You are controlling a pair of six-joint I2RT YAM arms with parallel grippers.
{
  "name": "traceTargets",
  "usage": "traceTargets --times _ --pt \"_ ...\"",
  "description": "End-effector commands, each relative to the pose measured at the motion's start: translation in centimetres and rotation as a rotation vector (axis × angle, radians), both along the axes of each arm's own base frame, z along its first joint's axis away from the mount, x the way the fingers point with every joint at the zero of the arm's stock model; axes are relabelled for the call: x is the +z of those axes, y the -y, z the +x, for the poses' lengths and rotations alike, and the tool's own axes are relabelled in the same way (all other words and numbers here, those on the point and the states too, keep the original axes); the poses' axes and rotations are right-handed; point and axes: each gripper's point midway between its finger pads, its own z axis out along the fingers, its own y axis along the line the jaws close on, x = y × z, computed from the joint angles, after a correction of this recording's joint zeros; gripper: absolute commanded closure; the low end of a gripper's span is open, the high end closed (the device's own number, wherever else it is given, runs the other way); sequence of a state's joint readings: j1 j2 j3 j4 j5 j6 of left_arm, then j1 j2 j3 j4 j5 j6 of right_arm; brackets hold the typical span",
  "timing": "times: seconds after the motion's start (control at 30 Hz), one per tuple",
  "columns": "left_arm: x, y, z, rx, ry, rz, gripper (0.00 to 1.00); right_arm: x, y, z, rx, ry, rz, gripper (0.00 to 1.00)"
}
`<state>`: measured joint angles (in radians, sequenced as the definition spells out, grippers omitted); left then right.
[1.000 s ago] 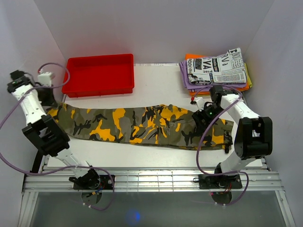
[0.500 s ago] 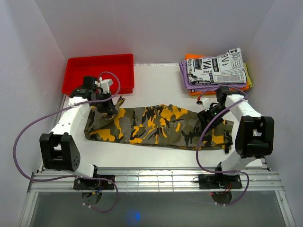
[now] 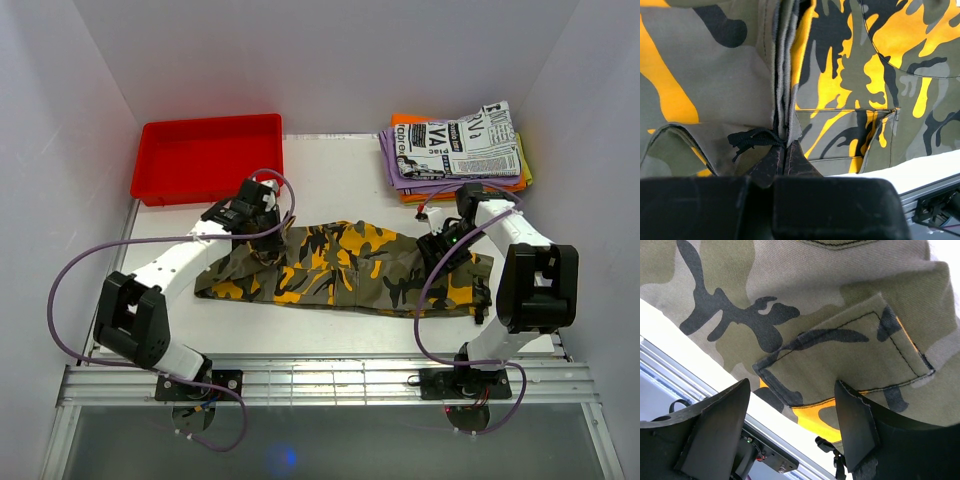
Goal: Fold and stack the trousers
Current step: Fold the trousers
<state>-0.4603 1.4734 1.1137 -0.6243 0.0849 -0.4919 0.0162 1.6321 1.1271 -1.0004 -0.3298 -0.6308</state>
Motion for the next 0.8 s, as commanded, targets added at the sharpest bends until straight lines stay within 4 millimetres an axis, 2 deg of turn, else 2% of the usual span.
traceTargets --times 0.0,0.27,0.5,0.77 --pt "-0.4 1.4 0.2 0.077 0.002 -0.025 1.00 -0.2 -0.5 -0.6 -0.008 -0.040 0.027 0.27" --pt "-0.6 3.9 -0.7 0.044 -0.026 -0.037 1.00 -0.3 -0.5 -0.6 -0.003 -0.053 0.030 0.27" --pt "-1.9 5.8 -1.3 0.024 -0.078 -0.036 1.00 -0.2 -0.6 -0.5 -0.003 -0.049 0.031 0.27" --pt "-1.4 8.0 -1.3 -0.010 -0.087 -0.057 1.00 -0.3 -0.8 -0.6 -0.006 -0.049 0.042 0.27"
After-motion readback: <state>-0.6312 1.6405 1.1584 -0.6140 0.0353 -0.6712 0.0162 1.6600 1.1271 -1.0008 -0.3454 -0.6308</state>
